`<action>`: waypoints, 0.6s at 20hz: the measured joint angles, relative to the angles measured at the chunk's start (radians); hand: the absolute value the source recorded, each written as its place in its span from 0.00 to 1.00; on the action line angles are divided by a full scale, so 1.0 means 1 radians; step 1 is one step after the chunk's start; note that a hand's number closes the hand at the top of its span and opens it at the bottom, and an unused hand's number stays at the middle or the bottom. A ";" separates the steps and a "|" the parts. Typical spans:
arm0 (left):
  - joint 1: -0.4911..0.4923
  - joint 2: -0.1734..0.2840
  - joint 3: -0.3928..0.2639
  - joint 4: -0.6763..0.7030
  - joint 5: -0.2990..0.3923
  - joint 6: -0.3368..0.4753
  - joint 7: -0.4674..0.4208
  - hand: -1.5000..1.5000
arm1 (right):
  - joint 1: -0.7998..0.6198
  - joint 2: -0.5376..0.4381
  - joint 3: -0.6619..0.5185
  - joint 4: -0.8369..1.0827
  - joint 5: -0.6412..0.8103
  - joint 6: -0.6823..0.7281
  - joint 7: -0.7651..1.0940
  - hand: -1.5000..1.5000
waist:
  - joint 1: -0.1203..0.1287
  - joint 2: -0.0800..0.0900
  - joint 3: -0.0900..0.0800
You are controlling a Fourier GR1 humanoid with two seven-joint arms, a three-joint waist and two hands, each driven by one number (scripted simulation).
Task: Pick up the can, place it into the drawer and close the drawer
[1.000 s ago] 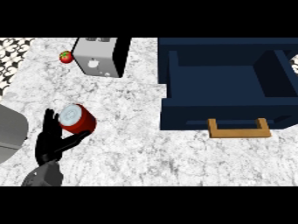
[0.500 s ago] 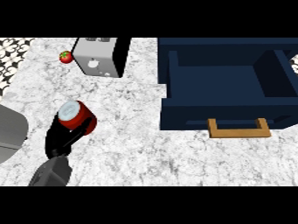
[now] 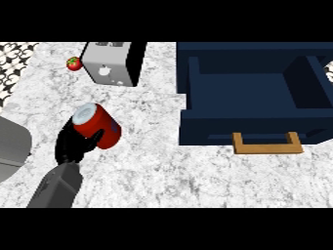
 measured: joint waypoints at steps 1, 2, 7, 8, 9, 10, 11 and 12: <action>0.003 -0.001 -0.009 -0.019 0.002 -0.010 0.012 1.00 | 0.005 0.002 0.014 0.004 0.010 -0.007 -0.013 0.00 | 0.001 -0.001 0.000; 0.007 -0.004 -0.020 -0.034 0.002 -0.024 0.019 1.00 | -0.002 0.000 0.013 0.013 0.018 -0.004 -0.017 0.00 | 0.002 -0.001 0.000; 0.028 -0.021 -0.079 -0.135 -0.003 -0.066 0.073 1.00 | 0.025 0.003 0.035 -0.004 0.014 -0.027 -0.025 0.00 | 0.004 -0.002 0.000; 0.049 -0.030 -0.095 -0.174 -0.006 -0.066 0.080 1.00 | 0.025 0.002 0.031 -0.015 0.006 -0.034 -0.012 0.00 | 0.006 -0.003 0.001; 0.056 -0.034 -0.104 -0.213 -0.003 -0.064 0.098 1.00 | 0.031 0.002 0.022 -0.020 -0.005 -0.029 -0.011 0.00 | 0.006 -0.003 0.000; 0.065 -0.041 -0.117 -0.247 -0.004 -0.056 0.114 1.00 | 0.031 0.003 0.021 -0.017 -0.001 -0.024 -0.016 0.00 | 0.006 -0.003 0.000; 0.065 -0.050 -0.131 -0.281 -0.006 -0.043 0.135 1.00 | 0.036 0.004 0.024 -0.011 0.001 -0.019 -0.026 0.00 | 0.006 -0.003 0.000; 0.073 -0.056 -0.143 -0.321 -0.007 -0.032 0.157 1.00 | 0.034 0.005 0.024 -0.006 0.005 -0.017 -0.030 0.00 | 0.007 -0.003 0.001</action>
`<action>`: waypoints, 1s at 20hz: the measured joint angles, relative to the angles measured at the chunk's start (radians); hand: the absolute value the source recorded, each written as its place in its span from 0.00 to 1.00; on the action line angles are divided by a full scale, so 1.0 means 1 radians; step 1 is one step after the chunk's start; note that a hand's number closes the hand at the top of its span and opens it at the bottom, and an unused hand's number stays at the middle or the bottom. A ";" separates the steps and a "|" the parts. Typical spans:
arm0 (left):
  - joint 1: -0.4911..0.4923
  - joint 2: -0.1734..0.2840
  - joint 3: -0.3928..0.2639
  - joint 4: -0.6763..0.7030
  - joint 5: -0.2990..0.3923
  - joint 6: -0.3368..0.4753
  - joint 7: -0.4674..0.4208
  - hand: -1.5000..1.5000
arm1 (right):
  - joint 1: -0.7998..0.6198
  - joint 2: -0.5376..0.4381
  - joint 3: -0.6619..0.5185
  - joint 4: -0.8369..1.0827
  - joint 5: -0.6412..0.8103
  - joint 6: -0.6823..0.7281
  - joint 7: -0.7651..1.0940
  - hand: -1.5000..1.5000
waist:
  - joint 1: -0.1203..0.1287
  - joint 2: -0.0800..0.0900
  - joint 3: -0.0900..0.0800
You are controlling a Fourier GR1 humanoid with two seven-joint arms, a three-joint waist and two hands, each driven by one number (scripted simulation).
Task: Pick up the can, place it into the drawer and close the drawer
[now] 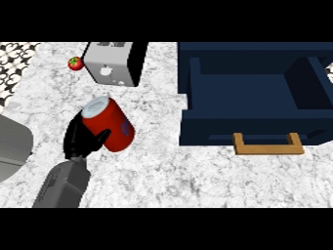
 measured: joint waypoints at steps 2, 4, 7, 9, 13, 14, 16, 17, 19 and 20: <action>-0.002 -0.007 -0.031 -0.062 0.002 0.032 0.037 1.00 | -0.013 -0.003 0.010 0.003 0.013 -0.016 -0.002 0.00 | 0.000 0.000 0.000; 0.002 -0.011 -0.049 -0.117 -0.006 0.048 0.051 1.00 | 0.006 -0.001 0.025 -0.012 0.012 -0.029 -0.010 0.00 | -0.001 0.000 0.000; -0.015 -0.020 -0.079 -0.196 -0.030 0.102 0.100 1.00 | 0.016 -0.002 0.006 -0.016 -0.008 -0.016 -0.001 0.00 | -0.002 0.000 0.000; -0.011 -0.011 -0.097 -0.278 -0.034 0.124 0.164 1.00 | 0.027 -0.001 0.006 -0.014 -0.012 -0.014 -0.009 0.00 | -0.001 0.000 0.000; -0.053 -0.017 -0.130 -0.388 -0.058 0.203 0.276 1.00 | 0.029 0.001 0.048 -0.038 0.009 -0.050 -0.005 0.00 | -0.002 0.000 0.000; -0.058 -0.015 -0.137 -0.413 -0.065 0.217 0.297 1.00 | 0.039 0.001 0.058 -0.045 0.010 -0.061 -0.009 0.00 | -0.002 0.000 0.000; -0.070 -0.016 -0.164 -0.457 -0.077 0.260 0.337 1.00 | 0.056 0.002 0.059 -0.043 0.009 -0.058 -0.027 0.00 | -0.004 0.000 0.000; -0.089 -0.014 -0.168 -0.473 -0.084 0.278 0.369 1.00 | 0.059 0.002 0.061 -0.043 0.008 -0.060 -0.031 0.00 | -0.004 0.000 0.000; -0.120 -0.021 -0.191 -0.490 -0.101 0.320 0.396 1.00 | 0.051 0.002 0.069 -0.043 0.016 -0.069 -0.027 0.00 | -0.005 0.001 0.000; -0.152 -0.023 -0.193 -0.493 -0.110 0.342 0.421 1.00 | 0.051 0.002 0.061 -0.039 0.014 -0.064 -0.030 0.00 | -0.006 0.001 0.000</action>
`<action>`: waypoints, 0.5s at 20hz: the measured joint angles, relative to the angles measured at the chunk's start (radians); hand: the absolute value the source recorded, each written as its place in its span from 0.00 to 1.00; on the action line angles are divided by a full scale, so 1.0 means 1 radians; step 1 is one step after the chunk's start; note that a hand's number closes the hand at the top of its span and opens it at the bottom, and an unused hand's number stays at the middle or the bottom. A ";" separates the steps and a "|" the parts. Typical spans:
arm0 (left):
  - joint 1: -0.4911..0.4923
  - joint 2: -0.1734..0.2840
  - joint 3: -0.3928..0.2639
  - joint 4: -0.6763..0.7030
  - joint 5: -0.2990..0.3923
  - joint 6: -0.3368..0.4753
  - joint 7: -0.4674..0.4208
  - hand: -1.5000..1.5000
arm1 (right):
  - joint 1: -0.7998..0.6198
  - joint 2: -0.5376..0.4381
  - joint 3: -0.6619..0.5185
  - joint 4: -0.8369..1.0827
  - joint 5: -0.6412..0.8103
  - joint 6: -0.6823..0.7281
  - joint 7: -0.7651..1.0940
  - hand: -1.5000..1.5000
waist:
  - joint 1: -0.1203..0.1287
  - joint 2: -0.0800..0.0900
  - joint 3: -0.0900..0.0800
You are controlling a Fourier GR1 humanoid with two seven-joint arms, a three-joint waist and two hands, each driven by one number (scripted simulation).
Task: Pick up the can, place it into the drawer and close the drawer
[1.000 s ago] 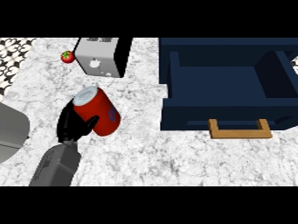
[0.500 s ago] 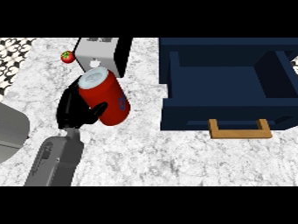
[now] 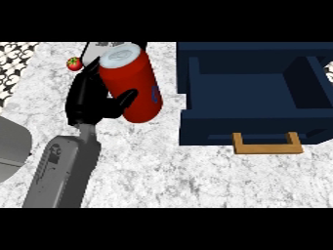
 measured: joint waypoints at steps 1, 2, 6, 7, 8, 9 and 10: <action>-0.026 -0.003 -0.014 0.001 -0.006 0.026 0.012 1.00 | -0.012 -0.011 -0.004 -0.003 -0.006 -0.010 0.015 0.00 | -0.001 0.000 0.000; -0.052 -0.005 -0.017 0.016 -0.014 0.038 0.016 1.00 | -0.013 -0.011 -0.008 0.003 -0.011 -0.002 0.015 0.00 | -0.001 0.001 0.000; -0.137 -0.009 -0.036 0.021 -0.039 0.097 0.067 1.00 | 0.011 -0.004 0.024 -0.004 0.012 -0.007 -0.014 0.00 | -0.004 0.001 0.000; -0.164 -0.009 -0.040 0.034 -0.039 0.109 0.074 1.00 | -0.004 -0.007 0.027 -0.009 0.013 -0.021 0.001 0.00 | -0.003 0.001 0.000; -0.188 -0.006 -0.033 0.038 -0.040 0.114 0.091 1.00 | -0.005 -0.005 0.031 -0.016 0.012 -0.023 0.011 0.00 | -0.003 0.001 0.000; -0.212 -0.007 -0.033 0.062 -0.039 0.120 0.087 1.00 | -0.021 -0.018 0.024 -0.008 0.003 -0.030 0.020 0.00 | -0.004 0.002 0.000; -0.228 -0.008 -0.051 0.074 -0.031 0.141 0.084 1.00 | -0.028 -0.022 0.022 -0.012 0.001 -0.036 0.032 0.00 | -0.004 0.002 0.000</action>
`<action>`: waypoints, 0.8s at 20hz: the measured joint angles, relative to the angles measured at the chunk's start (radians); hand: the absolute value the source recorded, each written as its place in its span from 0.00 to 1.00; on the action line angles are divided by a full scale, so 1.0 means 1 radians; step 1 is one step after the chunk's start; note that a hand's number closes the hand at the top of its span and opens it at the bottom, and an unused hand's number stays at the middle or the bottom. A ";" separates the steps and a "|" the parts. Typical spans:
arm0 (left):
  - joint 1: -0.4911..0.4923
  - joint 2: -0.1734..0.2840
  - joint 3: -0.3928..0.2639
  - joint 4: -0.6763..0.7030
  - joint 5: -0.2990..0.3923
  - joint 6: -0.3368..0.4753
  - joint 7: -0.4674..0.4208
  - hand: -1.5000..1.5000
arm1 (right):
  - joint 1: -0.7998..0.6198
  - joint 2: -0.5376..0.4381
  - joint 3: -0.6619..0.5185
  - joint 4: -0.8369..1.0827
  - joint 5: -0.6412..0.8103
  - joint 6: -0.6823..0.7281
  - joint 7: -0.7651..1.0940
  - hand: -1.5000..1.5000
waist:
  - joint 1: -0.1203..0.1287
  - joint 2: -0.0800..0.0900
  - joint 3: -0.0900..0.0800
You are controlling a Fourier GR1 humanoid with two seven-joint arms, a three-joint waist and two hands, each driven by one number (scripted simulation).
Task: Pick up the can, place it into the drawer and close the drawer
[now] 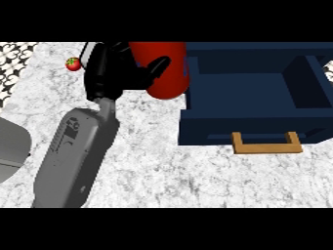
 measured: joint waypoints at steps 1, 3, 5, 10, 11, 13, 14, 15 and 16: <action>-0.038 0.000 0.007 0.020 -0.003 0.008 0.013 1.00 | -0.004 -0.009 -0.009 0.006 -0.012 0.000 0.006 0.00 | -0.001 0.000 0.000; -0.104 -0.002 -0.004 0.065 0.006 0.041 0.019 1.00 | -0.007 0.002 0.002 0.010 0.001 0.001 0.001 0.00 | -0.004 0.001 0.000; -0.152 -0.003 -0.013 0.123 0.019 0.062 0.002 1.00 | 0.001 0.004 0.004 0.007 0.001 0.004 -0.003 0.00 | -0.007 0.001 0.000; -0.266 -0.004 -0.048 0.218 0.051 0.130 -0.009 1.00 | -0.023 -0.014 -0.016 0.034 -0.014 0.010 0.007 0.00 | -0.009 0.001 0.000; -0.293 -0.004 -0.058 0.246 0.065 0.145 -0.021 1.00 | -0.039 -0.009 -0.004 0.039 0.003 0.005 0.008 0.00 | -0.010 0.002 0.000; -0.341 -0.004 -0.055 0.314 0.087 0.145 -0.049 1.00 | -0.047 0.001 0.003 0.034 0.018 0.006 0.007 0.00 | -0.013 0.003 0.000; -0.362 -0.004 -0.055 0.329 0.093 0.149 -0.045 1.00 | -0.049 0.005 0.005 0.026 0.021 0.002 0.013 0.00 | -0.012 0.003 0.000; -0.390 -0.004 -0.052 0.359 0.102 0.151 -0.049 1.00 | -0.054 0.001 0.003 0.023 0.019 -0.002 0.019 0.00 | -0.013 0.003 0.000; -0.411 -0.004 -0.055 0.384 0.110 0.153 -0.052 1.00 | -0.044 0.005 0.017 0.019 0.026 -0.007 0.009 0.00 | -0.015 0.003 0.000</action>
